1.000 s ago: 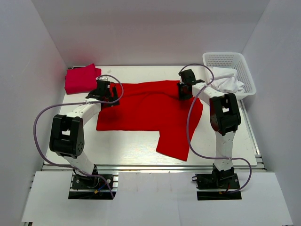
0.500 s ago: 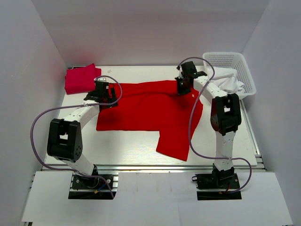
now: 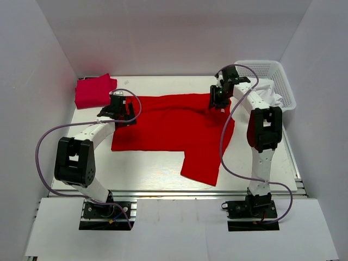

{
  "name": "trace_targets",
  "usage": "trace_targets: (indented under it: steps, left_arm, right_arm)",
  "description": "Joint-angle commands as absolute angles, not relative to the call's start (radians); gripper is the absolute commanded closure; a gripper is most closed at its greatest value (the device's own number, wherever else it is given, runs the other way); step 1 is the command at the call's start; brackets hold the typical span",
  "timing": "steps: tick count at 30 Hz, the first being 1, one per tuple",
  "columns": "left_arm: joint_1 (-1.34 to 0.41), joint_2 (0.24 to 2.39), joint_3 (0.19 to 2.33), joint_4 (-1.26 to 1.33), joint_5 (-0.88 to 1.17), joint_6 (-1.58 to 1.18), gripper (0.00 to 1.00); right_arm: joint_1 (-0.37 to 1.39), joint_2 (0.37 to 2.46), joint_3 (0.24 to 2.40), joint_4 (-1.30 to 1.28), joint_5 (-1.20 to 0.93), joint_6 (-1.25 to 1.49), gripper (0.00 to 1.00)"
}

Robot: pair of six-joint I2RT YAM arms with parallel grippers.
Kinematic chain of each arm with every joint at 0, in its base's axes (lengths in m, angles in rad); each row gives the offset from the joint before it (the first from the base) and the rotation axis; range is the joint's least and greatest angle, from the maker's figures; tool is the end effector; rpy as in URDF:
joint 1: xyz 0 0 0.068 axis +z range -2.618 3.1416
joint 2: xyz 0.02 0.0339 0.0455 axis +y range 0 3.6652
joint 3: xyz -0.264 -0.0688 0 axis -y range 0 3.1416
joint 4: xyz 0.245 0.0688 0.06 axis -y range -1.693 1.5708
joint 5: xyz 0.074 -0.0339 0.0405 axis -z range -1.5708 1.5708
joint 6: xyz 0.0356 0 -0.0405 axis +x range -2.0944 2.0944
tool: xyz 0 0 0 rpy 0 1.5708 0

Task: Fold and stack the t-shirts
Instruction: Fold the flattened tshirt in 1/3 of the way

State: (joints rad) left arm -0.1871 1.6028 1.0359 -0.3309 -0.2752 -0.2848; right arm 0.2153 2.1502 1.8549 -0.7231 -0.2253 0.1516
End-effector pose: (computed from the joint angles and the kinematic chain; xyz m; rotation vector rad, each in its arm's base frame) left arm 0.3308 -0.0528 0.2118 -0.2356 2.4153 0.1281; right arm 0.4608 0.1089 0.2280 -0.1666 2.6034 0.4248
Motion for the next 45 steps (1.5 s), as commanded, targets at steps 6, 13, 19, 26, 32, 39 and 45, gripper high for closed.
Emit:
trace_targets:
  steps: [6, 13, 19, 26, 32, 39, 45]
  left_arm:
    - [-0.189, 1.592, 1.06, -0.331, -0.236, -0.276, 0.0]
    - [-0.189, 1.601, 1.078, -0.331, -0.215, -0.267, 0.0]
    - [-0.189, 1.601, 1.069, -0.331, -0.215, -0.267, 0.0]
    - [-0.189, 1.601, 1.069, -0.331, -0.215, -0.258, 0.0]
    - [-0.179, 1.611, 1.069, -0.331, -0.215, -0.258, 0.0]
    - [-0.179, 1.611, 1.069, -0.331, -0.224, -0.258, 0.0]
    - [-0.179, 1.629, 1.069, -0.341, -0.224, -0.258, 0.0]
  right_arm:
    - [0.219, 2.034, 1.727, -0.661, -0.132, 0.058, 0.41]
    - [0.282, 1.934, 1.583, -0.621, -0.177, 0.005, 0.46]
    - [0.354, 1.986, 1.614, -0.637, -0.12, -0.051, 0.45]
    - [0.364, 2.103, 1.724, -0.624, -0.08, 0.089, 0.45]
    - [0.347, 2.161, 1.804, -0.568, 0.026, 0.21, 0.43]
    - [0.316, 2.226, 1.879, -0.548, 0.078, 0.25, 0.43]
    - [0.302, 2.26, 1.902, -0.532, 0.048, 0.232, 0.46]
